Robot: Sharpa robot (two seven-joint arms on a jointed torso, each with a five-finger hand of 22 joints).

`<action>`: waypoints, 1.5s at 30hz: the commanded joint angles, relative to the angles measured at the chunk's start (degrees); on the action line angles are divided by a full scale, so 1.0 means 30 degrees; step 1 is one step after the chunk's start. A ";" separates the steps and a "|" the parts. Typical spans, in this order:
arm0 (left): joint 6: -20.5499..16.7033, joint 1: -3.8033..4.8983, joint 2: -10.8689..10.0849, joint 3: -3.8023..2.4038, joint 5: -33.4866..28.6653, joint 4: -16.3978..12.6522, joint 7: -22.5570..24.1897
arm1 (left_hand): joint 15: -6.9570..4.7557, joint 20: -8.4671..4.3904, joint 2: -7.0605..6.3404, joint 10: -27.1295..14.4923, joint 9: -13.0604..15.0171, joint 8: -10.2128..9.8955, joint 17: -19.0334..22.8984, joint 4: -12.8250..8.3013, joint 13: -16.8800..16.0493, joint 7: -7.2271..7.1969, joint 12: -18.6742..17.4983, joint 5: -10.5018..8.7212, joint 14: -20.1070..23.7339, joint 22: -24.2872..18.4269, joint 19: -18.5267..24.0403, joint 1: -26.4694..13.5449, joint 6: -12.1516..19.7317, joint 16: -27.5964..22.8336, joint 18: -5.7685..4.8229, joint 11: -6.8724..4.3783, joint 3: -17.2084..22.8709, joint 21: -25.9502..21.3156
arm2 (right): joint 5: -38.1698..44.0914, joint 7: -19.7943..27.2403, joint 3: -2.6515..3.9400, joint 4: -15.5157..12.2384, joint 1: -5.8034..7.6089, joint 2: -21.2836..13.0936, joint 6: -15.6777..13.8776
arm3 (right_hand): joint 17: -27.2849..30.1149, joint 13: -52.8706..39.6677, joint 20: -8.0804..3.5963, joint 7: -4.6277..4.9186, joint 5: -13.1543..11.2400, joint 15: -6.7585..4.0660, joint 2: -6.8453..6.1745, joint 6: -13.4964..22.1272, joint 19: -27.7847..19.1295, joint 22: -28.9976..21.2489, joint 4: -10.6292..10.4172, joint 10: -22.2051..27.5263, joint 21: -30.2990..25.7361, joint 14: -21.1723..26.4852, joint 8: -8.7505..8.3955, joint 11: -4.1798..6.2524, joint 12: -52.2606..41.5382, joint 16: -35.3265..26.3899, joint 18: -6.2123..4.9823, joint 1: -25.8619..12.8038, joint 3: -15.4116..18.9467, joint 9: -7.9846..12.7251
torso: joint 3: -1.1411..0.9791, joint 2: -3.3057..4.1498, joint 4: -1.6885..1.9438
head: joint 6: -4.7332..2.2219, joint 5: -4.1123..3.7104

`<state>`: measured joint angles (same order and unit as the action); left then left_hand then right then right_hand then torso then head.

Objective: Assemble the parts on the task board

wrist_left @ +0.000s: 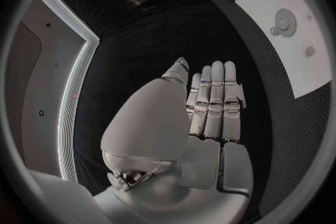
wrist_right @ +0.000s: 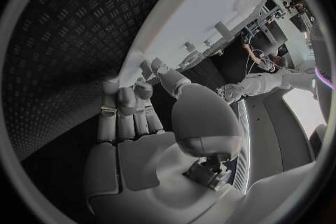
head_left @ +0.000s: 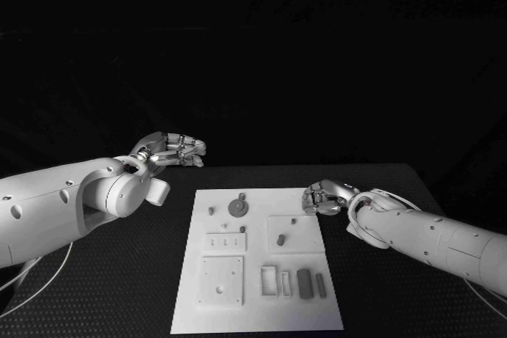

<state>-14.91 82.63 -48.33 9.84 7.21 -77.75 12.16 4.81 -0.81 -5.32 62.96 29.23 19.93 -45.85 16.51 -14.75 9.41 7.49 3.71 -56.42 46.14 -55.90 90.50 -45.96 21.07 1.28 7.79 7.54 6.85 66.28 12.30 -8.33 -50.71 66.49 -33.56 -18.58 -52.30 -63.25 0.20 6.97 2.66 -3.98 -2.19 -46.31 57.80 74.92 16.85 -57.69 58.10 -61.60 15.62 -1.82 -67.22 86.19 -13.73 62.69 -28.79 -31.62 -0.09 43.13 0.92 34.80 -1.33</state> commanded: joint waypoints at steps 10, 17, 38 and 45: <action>0.0197 0.0022 -0.0016 -0.0015 0.0083 -0.0071 0.0146 | 0.0058 0.0008 -0.0102 -0.0097 -0.0010 -0.0156 -0.0034 0.0019 0.0024 0.0104 -0.0119 -0.0113 -0.0013 0.0042 -0.0071 -0.0110 0.0029 -0.0086 0.0179 0.0060 -0.0086 -0.0126 | 0.0030 0.0206 0.0004 0.0144 -0.0066 0.0208 0.0443 | 0.0037 0.0059 0.0006 0.0403 0.0021 -0.0077 0.0078 -0.0741 -0.0198 0.0284 -0.0038 0.0454 -0.0026 0.0018 0.0057 0.0000 -0.0096 0.0048 -0.0422 0.0267 0.0166 -0.0025 | -0.0006 -0.0004 0.0009 | 0.0097 0.0005; 0.0215 0.0022 0.0037 -0.0014 0.0083 -0.0043 0.0148 | 0.0058 0.0007 -0.0112 -0.0106 -0.0010 -0.0188 -0.0044 0.0015 0.0024 0.0155 -0.0141 -0.0112 -0.0019 0.0051 -0.0078 -0.0107 0.0057 -0.0097 0.0181 0.0071 -0.0079 -0.0140 | 0.0030 0.0219 0.0002 0.0208 -0.0128 0.0347 0.0496 | 0.0043 0.0085 0.0022 0.0373 0.0022 -0.0096 0.0241 -0.0878 -0.0208 0.0286 -0.0040 0.0454 -0.0020 0.0020 0.0114 0.0026 -0.0120 0.0064 -0.0422 0.0327 0.0202 -0.0050 | 0.0003 0.0024 0.0006 | 0.0129 0.0054; 0.0201 0.0022 -0.0051 -0.0015 0.0085 -0.0080 0.0132 | 0.0059 0.0009 -0.0114 -0.0101 -0.0002 -0.0211 -0.0056 0.0015 0.0019 0.0178 -0.0161 -0.0112 -0.0024 0.0062 -0.0086 -0.0102 0.0064 -0.0114 0.0180 0.0075 -0.0067 -0.0161 | 0.0032 0.0193 0.0000 0.0337 -0.0130 0.0363 0.0333 | 0.0060 0.0152 0.0040 0.0346 0.0022 -0.0134 0.0676 -0.1258 -0.0192 0.0292 -0.0046 0.0423 0.0017 -0.0004 0.0249 0.0058 -0.0197 0.0118 -0.0422 0.0383 0.0268 -0.0097 | -0.0026 -0.0019 -0.0014 | 0.0229 0.0071; 0.0210 0.0022 -0.0049 -0.0014 0.0085 -0.0069 0.0134 | 0.0059 0.0009 -0.0113 -0.0097 0.0002 -0.0216 -0.0061 0.0013 0.0017 0.0179 -0.0166 -0.0112 -0.0026 0.0065 -0.0088 -0.0098 0.0061 -0.0119 0.0181 0.0074 -0.0061 -0.0168 | 0.0002 0.0232 0.0000 0.0417 -0.0130 0.0374 0.0307 | 0.0067 0.0184 0.0020 0.0352 0.0022 -0.0132 0.0990 -0.1477 -0.0157 0.0294 -0.0035 0.0380 0.0048 -0.0045 0.0322 0.0053 -0.0250 0.0156 -0.0422 0.0470 0.0224 -0.0121 | -0.0032 -0.0024 -0.0019 | 0.0234 0.0069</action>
<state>-14.91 82.64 -48.49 9.84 7.23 -77.85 12.12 4.81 -0.81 -5.32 62.97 29.23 19.47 -45.97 16.51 -14.75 9.62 7.26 3.71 -56.42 46.29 -55.90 90.50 -45.75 21.07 1.28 7.78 7.54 6.63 66.29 12.49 -8.34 -49.52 66.12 -32.50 -17.66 -52.15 -62.77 0.41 6.95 2.66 -3.94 0.52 -46.32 57.60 74.92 16.67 -57.69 58.11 -61.63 16.43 -1.81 -67.66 86.43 -13.94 64.08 -28.31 -31.95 -0.16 43.05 0.88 35.49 -1.10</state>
